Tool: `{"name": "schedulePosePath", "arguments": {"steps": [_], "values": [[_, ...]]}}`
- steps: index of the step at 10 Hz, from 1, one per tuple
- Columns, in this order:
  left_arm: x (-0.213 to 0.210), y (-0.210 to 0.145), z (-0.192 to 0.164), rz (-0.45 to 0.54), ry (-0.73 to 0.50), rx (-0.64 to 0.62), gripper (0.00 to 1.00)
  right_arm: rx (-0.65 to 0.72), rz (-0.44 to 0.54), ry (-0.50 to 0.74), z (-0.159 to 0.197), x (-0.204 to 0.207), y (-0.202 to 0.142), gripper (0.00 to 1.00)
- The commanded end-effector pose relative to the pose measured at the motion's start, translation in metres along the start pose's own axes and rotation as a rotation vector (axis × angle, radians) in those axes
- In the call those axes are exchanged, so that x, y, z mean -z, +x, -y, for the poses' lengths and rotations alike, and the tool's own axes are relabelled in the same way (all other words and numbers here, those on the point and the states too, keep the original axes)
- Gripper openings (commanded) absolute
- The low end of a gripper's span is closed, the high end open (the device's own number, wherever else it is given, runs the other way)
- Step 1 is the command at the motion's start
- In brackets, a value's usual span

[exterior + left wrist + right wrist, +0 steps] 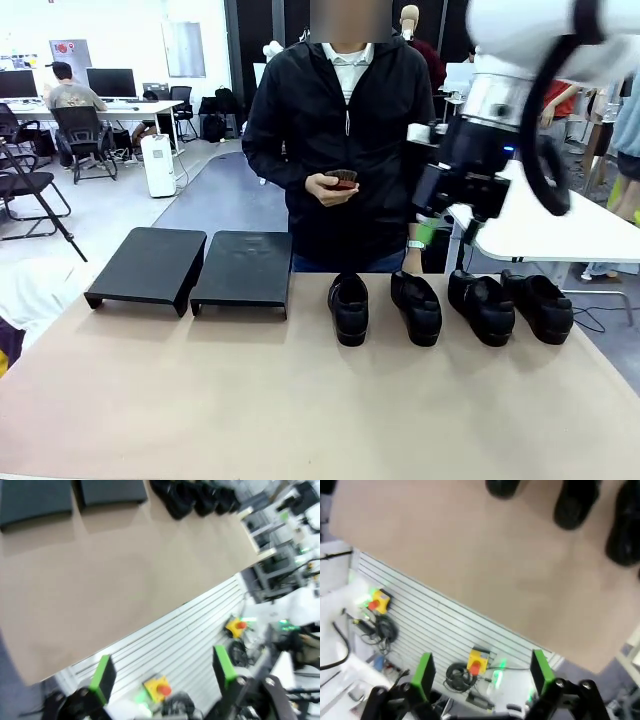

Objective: Organize the shoes by placing them on the stand.
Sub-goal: Pick up one Shoe and place it in the middle of the table.

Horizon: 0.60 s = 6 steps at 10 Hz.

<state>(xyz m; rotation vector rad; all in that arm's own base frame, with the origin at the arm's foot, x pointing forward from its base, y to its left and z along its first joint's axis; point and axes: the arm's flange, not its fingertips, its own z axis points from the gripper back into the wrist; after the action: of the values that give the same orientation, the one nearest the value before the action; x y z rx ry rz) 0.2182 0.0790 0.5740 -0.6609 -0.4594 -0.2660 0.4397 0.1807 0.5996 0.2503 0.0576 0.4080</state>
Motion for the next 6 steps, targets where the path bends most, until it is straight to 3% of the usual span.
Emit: {"name": "schedulePosePath", "arguments": {"steps": [1,3,6], "values": [[-0.001,0.000,0.000,0.005,-0.018,0.014,1.00,-0.010,-0.057,0.006,-0.003,-0.002,0.070,1.00],[-0.001,0.000,0.000,0.005,-0.018,0.014,1.00,-0.022,-0.043,0.011,0.012,0.040,0.125,1.00],[-0.001,0.000,0.000,0.005,-0.018,0.014,1.00,0.047,0.023,0.043,0.036,0.087,0.158,1.00]]}}
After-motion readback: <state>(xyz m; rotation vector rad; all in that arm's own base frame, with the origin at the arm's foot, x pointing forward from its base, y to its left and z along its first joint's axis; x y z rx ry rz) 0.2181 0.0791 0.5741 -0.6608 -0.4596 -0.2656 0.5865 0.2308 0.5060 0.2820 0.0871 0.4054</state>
